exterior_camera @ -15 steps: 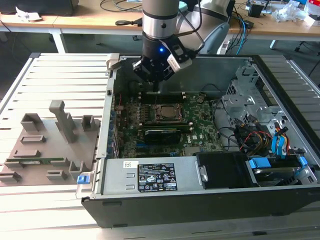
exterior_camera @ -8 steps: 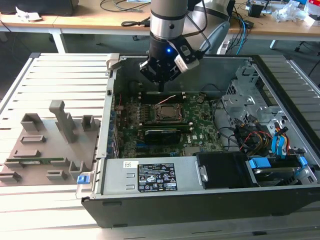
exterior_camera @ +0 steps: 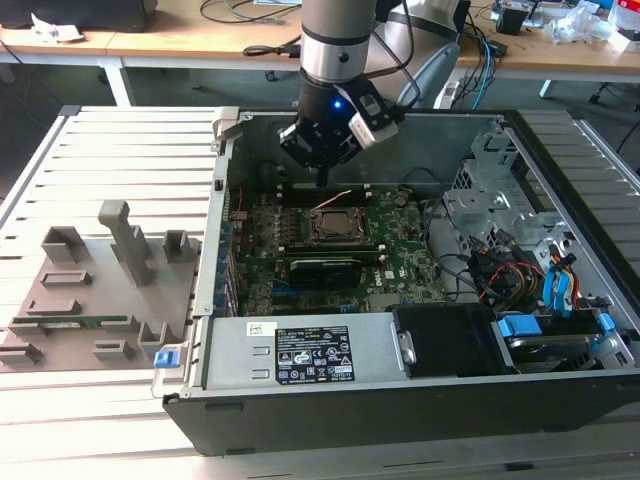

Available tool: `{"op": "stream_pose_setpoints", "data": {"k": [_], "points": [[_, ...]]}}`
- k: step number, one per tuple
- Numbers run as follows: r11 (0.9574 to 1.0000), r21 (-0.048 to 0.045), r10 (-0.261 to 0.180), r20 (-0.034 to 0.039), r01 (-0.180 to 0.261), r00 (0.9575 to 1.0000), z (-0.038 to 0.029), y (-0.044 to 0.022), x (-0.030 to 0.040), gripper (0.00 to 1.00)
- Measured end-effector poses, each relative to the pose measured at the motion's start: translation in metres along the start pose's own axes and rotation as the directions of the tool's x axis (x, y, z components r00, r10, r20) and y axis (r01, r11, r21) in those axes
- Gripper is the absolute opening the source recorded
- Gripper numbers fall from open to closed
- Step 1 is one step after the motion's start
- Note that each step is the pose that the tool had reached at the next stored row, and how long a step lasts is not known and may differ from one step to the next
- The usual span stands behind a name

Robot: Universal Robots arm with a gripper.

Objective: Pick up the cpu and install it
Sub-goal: 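Install the first cpu locking lever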

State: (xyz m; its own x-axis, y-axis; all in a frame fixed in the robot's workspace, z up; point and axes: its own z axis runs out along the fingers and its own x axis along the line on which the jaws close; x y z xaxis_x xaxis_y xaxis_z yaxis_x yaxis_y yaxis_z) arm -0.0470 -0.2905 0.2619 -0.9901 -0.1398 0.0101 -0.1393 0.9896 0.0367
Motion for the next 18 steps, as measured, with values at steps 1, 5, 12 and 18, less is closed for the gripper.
{"op": "stream_pose_setpoints", "data": {"k": [1, 5, 12, 18], "points": [[1.0, 0.0, 0.0, 0.0, 0.0, 1.0, 0.001, 0.0, 0.0, 0.11], [1.0, 0.0, 0.0, 0.0, 0.0, 1.0, 0.0083, -0.0003, -0.0001, 0.11], [1.0, -0.0032, 0.0, 0.0004, 0.0, 1.0, 0.0211, -0.0006, -0.001, 0.11], [1.0, -0.0033, 0.0, -0.0004, 0.0, 1.0, 0.034, 0.0037, -0.0068, 0.11]]}}
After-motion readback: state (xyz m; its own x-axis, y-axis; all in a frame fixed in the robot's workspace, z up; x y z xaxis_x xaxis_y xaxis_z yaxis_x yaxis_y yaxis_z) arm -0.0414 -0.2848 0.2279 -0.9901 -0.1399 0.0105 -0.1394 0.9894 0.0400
